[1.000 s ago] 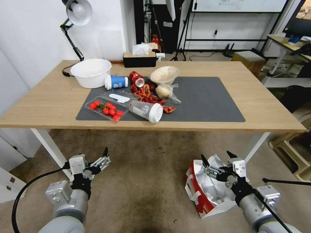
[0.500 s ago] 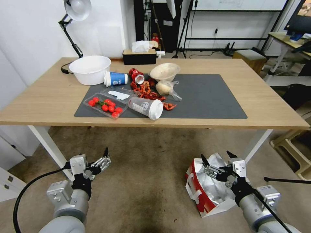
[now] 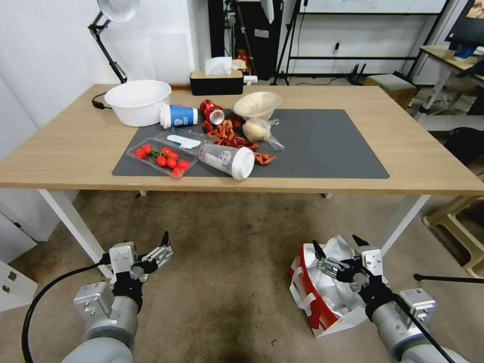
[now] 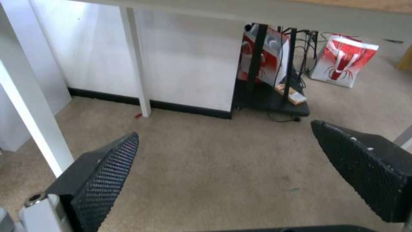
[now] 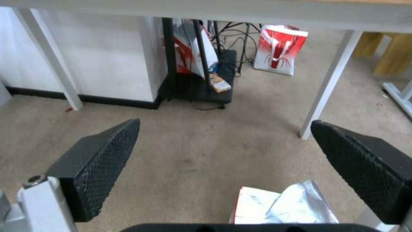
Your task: Pick up the food delivery bag from the floor and place it on the table.
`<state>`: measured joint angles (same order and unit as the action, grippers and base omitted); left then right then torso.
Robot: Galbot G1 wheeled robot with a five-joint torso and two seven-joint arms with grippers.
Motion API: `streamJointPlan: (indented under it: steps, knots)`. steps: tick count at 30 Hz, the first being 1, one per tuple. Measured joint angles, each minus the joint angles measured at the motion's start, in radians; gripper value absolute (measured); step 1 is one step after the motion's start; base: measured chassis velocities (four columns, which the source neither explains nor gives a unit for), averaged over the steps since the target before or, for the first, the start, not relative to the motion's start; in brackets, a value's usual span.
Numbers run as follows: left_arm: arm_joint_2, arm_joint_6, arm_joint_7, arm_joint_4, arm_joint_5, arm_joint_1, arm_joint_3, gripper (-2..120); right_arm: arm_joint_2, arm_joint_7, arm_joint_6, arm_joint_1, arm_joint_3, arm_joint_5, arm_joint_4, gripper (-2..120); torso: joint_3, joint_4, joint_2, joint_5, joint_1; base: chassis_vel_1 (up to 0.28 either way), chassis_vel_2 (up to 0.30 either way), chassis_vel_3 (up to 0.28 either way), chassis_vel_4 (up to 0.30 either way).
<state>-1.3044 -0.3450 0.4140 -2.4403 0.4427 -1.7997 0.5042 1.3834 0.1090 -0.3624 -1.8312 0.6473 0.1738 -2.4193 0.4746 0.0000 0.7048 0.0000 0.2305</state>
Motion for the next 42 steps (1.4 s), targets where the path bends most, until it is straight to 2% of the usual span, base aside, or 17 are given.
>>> streamJointPlan:
  steps: [20, 30, 42]
  knots:
    - [-0.002, 0.010, -0.003, 0.012, -0.016, -0.002, 0.001, 100, 0.001, 0.002, 0.000, 0.002, 0.004, 0.003, 0.005, 100, -0.052, 0.0000, -0.086, 0.0000, -0.034, 0.000, 0.000, 0.000, 0.000]
    - [-0.001, 0.011, -0.003, 0.012, -0.020, -0.005, 0.005, 100, 0.004, 0.004, 0.004, 0.002, 0.002, 0.001, 0.009, 100, -0.094, 0.0000, -0.154, 0.0000, -0.060, 0.000, 0.000, 0.000, 0.000]
    - [-0.005, 0.019, -0.003, 0.012, -0.027, -0.010, 0.004, 100, 0.004, 0.003, 0.006, -0.001, 0.003, 0.001, 0.010, 100, -0.126, 0.0000, -0.205, 0.0000, -0.080, 0.000, 0.000, 0.000, 0.000]
